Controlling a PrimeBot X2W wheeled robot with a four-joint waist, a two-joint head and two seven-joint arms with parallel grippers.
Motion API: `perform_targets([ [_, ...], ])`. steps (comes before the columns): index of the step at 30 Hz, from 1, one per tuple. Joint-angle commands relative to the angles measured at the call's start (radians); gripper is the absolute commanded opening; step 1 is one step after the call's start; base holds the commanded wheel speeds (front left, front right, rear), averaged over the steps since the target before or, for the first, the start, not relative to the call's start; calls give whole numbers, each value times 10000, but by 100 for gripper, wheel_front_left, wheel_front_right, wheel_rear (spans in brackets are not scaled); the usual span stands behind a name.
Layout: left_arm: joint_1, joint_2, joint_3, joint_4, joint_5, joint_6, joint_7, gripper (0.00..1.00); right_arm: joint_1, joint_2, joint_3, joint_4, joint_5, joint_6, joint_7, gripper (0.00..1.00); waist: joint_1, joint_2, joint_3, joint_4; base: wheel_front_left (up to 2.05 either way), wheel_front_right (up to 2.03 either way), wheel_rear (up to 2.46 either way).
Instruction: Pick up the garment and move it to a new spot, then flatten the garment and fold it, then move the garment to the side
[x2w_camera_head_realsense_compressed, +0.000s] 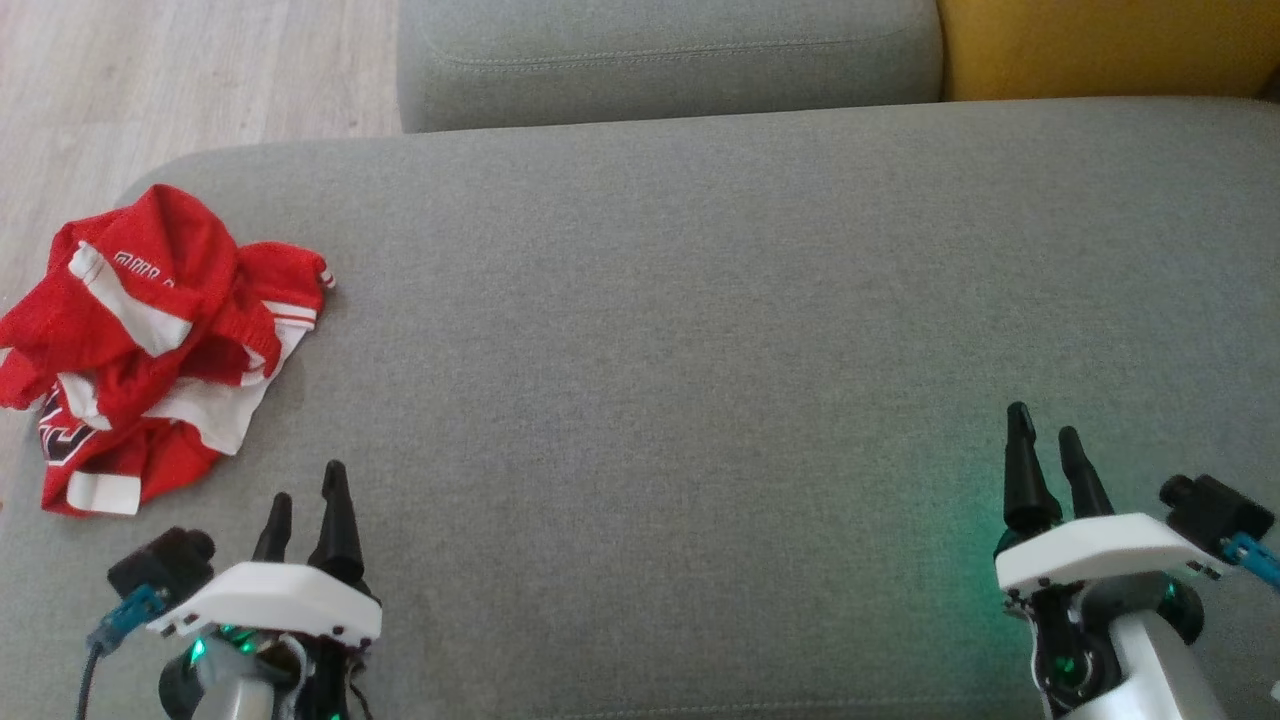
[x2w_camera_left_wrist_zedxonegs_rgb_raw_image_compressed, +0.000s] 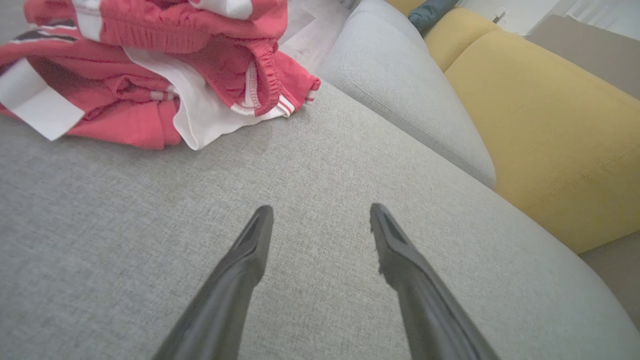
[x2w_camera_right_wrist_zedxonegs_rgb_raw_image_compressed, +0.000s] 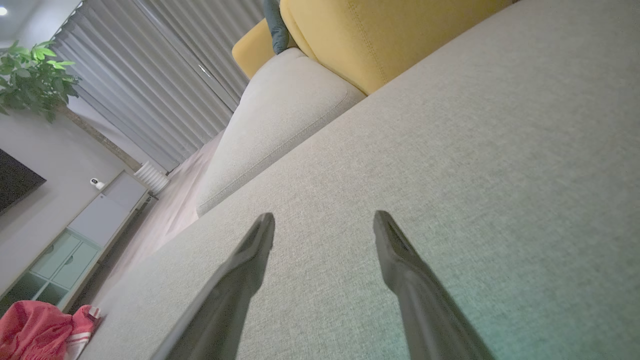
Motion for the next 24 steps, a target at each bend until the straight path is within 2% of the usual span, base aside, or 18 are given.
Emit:
perform_targets([
  [1,-621,219,179,-258,329,65,-157,100,-597,-166,166,-258,-356,51,-164,100,-1,0,-2,-6,0,0,0],
  [24,-599,422,-195,-237,3083,801,-800,100,-840,-50,141,78,-3510,65,-811,100,-1,0,-85,-137,0,0,0],
])
